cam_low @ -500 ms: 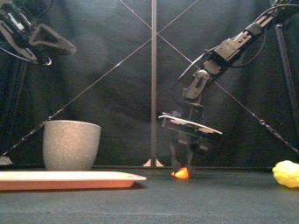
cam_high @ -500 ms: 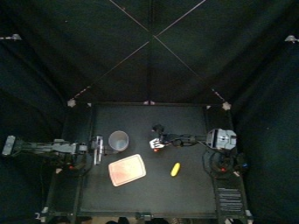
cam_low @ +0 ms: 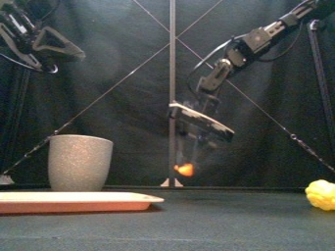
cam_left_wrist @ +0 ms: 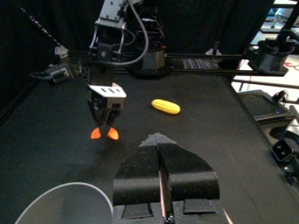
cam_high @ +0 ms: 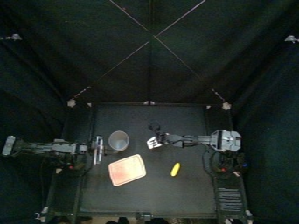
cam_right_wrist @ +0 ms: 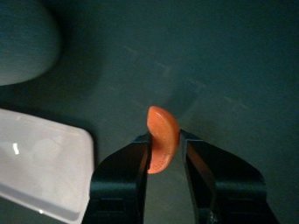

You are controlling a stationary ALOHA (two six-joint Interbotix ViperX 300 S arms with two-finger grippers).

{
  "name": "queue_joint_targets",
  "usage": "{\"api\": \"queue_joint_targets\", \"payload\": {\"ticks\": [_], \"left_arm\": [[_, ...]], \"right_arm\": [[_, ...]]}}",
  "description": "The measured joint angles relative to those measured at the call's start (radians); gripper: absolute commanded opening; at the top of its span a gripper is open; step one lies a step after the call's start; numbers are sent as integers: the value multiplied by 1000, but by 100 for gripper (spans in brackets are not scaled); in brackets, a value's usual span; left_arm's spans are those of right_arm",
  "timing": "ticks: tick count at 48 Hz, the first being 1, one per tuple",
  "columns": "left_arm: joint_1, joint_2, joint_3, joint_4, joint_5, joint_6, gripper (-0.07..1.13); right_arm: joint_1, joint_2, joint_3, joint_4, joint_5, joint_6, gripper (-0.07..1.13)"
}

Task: Pick the tangerine then place it in the grey bowl
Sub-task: Place tangerine in the grey bowl

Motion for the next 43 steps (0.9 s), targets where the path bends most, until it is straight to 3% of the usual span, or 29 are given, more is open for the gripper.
{"api": "queue_joint_targets", "payload": {"ticks": [7, 19, 31, 43], "left_arm": [[0, 0, 0, 0, -20, 2, 10], [9, 0, 0, 0, -26, 2, 10], [15, 0, 0, 0, -38, 2, 10], [20, 0, 5, -2, -60, 2, 10]], "right_arm": [[15, -21, -57, -84, -91, -8, 61], [23, -18, -97, -244, -433, -21, 61], [12, 60, -109, -291, -739, -21, 61], [-15, 167, -170, -350, -841, -25, 62]]}}
